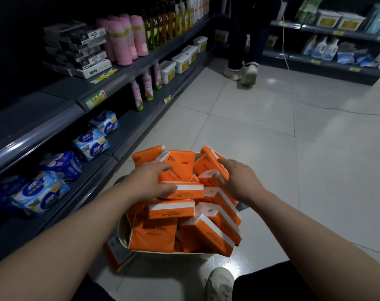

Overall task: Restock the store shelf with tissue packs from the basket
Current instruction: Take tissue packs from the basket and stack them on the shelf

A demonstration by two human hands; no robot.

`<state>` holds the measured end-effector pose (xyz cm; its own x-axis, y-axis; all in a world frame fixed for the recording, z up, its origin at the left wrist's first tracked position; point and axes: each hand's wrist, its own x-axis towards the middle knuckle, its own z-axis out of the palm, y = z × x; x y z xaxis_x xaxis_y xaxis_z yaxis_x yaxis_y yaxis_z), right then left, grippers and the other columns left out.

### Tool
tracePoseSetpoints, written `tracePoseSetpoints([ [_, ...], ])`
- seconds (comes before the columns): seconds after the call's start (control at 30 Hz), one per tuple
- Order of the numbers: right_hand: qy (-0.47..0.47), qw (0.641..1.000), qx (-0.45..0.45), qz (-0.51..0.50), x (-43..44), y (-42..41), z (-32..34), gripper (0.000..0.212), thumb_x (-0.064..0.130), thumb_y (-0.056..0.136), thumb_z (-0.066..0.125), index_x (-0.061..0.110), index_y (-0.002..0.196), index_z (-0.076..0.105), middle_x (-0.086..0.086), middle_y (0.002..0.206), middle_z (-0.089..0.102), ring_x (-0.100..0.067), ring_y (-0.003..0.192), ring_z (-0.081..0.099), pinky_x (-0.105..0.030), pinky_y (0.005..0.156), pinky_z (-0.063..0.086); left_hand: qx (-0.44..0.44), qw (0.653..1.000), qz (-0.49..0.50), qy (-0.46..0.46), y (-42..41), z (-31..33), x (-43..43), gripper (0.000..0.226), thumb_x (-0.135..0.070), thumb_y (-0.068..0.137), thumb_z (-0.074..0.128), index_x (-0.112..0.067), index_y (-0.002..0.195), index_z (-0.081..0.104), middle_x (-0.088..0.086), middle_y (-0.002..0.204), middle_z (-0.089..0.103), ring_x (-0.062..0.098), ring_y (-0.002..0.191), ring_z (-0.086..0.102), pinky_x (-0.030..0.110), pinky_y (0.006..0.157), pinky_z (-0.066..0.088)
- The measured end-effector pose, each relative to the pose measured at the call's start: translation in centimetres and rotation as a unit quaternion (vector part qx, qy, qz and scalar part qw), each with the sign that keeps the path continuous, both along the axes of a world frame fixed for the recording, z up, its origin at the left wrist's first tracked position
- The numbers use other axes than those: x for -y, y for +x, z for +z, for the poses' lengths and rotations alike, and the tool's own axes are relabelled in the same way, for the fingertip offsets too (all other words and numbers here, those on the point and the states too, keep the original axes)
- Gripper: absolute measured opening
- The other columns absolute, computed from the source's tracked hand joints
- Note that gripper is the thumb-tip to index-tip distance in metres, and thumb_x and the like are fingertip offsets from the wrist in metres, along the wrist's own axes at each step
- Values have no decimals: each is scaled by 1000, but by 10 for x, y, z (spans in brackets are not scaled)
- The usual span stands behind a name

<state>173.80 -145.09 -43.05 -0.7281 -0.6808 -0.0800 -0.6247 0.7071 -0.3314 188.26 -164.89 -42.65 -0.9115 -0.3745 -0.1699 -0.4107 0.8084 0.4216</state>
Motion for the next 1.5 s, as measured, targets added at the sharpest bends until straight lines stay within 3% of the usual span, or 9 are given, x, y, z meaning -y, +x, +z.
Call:
tracePoseSetpoints([
  [0.17,21,1000,-18,10,1,-4,-11,48,45,95,44,27,139,40,-1,136,54,-23,122,52,-43,107,38,72,996,-46,-5,-12,-9,-7,80,-55,72,72,-37,141,37,-9,147,40,15,131,41,37,105,38],
  [0.4,17,999,-26,18,9,-12,-13,45,42,95,45,30,139,39,-1,129,58,-23,115,55,-40,104,39,93,991,-38,87,-19,-8,5,44,-41,79,72,-36,121,60,-13,116,62,7,102,57,30,88,48],
  [0.57,12,1000,3,6,8,-16,-12,47,42,96,44,32,141,37,-2,133,56,-24,116,55,-42,104,41,47,996,-25,74,-17,0,17,21,-37,89,60,-32,110,62,-9,102,65,7,89,60,29,77,50],
  [0.7,13,1000,22,-9,9,-17,-12,48,45,94,46,31,140,39,-2,136,55,-24,115,57,-41,96,49,-10,998,20,59,-10,15,28,29,-33,92,56,-25,120,59,-2,109,62,16,94,59,32,79,49],
  [0.9,41,999,28,-16,27,-12,-18,51,55,85,55,31,130,52,2,119,64,-18,101,63,-32,79,55,-104,976,83,171,5,29,37,29,-25,96,51,-39,122,49,-3,102,57,22,81,67,44,64,60],
  [1.03,83,996,25,2,38,-10,-25,31,47,87,56,28,111,61,4,99,67,-15,86,64,-28,74,56,-112,976,85,167,12,32,41,31,-23,99,46,-43,122,43,2,94,58,24,72,66,33,56,59],
  [1.17,94,995,-26,16,39,-13,-16,27,32,92,53,25,117,59,-2,108,65,-22,95,63,-31,78,54,-105,975,97,172,16,31,47,26,-20,101,41,-41,116,45,5,74,54,18,62,59,25,49,52],
  [1.37,-44,998,-53,-6,44,-20,11,30,29,92,50,30,122,53,-6,115,62,-28,103,59,-36,81,48,-153,963,156,161,22,37,62,23,-15,101,36,-23,86,51,7,75,53,18,55,56,25,45,46],
  [1.5,-125,992,-28,1,54,-11,30,27,28,92,51,32,119,52,-4,117,62,-26,100,59,-35,79,50,-186,940,218,186,36,43,71,22,-11,97,39,-18,84,55,8,77,52,21,56,54,30,48,46],
])
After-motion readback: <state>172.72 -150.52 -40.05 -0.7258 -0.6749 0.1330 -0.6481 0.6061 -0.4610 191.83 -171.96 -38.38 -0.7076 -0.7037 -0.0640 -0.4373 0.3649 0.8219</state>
